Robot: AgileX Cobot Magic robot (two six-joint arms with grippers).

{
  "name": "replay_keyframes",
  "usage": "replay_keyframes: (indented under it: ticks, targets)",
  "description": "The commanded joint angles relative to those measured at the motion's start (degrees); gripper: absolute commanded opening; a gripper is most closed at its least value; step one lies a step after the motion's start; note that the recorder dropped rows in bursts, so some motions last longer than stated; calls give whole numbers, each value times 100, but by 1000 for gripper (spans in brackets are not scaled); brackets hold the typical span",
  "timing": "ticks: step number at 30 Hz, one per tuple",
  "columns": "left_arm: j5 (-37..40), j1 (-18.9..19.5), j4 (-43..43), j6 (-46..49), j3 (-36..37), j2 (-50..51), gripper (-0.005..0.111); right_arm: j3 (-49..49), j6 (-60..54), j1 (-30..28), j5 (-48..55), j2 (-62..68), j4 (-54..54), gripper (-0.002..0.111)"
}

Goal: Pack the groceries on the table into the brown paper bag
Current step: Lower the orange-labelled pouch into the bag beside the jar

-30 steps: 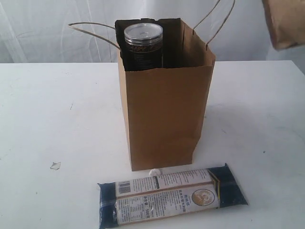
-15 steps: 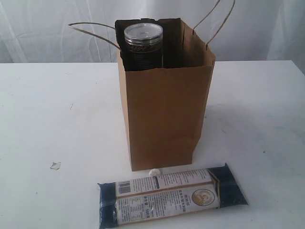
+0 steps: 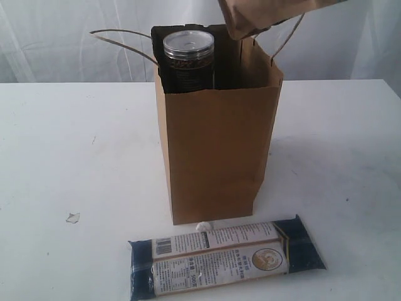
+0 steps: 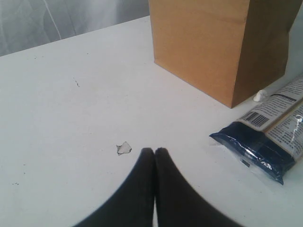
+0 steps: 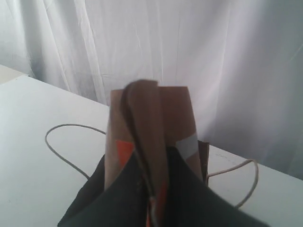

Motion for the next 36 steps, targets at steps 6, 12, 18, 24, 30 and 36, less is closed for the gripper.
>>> replay_keyframes:
  ticks: [6,12,18,24,30,36]
  targets:
    - [29,8,-24,-16,22,-29,0,-98,-178,190,-202,483,-27,0]
    - [29,8,-24,-16,22,-29,0,-98,-178,190,-189,680,-273,0]
    - [29,8,-24,-16,22,-29,0,-98,-164,173,179,796,-479,0]
    - [29,8,-24,-16,22,-29,0,-98,252,173,566,834,-1243,0]
    - [29,8,-24,-16,22,-29,0,-98,280,173,833,834,-1467,0]
    - [29,8,-24,-16,22,-29,0,-98,-594,173,947,834,-1211,0]
